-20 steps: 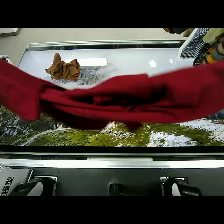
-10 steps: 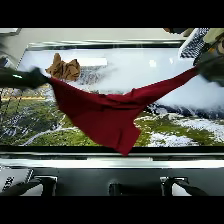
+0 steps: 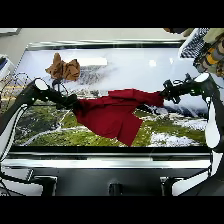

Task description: Fold the clothes and pants, and hang the long-sleeved shirts on hangers.

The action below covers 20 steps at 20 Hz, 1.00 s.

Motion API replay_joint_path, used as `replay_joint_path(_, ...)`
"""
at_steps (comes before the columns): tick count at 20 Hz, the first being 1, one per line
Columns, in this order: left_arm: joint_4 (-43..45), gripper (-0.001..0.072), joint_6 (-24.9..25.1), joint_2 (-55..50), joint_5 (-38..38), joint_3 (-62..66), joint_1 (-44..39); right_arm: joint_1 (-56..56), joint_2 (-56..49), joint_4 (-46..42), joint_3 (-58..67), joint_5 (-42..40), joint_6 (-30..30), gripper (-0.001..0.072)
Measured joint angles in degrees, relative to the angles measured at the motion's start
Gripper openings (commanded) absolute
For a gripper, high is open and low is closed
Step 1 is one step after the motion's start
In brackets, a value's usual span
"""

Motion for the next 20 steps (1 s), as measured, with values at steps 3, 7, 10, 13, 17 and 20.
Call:
replay_joint_path(3, -0.15, 0.0016, 0.87, -0.52, -0.85, -0.09, 0.61, -2.69, 2.6, -0.35, 0.0, 4.63, -4.52, 0.0496)
replay_joint_path(7, -0.17, 0.0016, 1.44, -0.13, -2.8, -0.11, 1.73, -7.04, 11.56, -7.76, -2.16, 12.17, -11.19, 0.0491)
replay_joint_path(10, -0.17, 0.0017, 1.51, 0.15, -4.24, -0.11, 2.21, -9.66, 20.11, -8.72, -11.32, 13.18, -14.43, 0.0488)
replay_joint_path(13, -0.2, 0.0017, 1.6, 0.26, -5.75, -0.11, 2.36, -8.81, 27.74, -4.09, -26.32, 11.08, -16.9, 0.049)
replay_joint_path(17, -0.2, 0.0016, 1.62, 0.33, -7.67, -0.11, 2.43, -0.66, 33.59, 4.63, -46.45, 1.22, -19.54, 0.0488)
replay_joint_path(20, -0.2, 0.0017, 1.6, 0.33, -8.24, -0.11, 2.45, 7.32, 34.91, 7.98, -55.04, -7.23, -18.99, 0.0487)
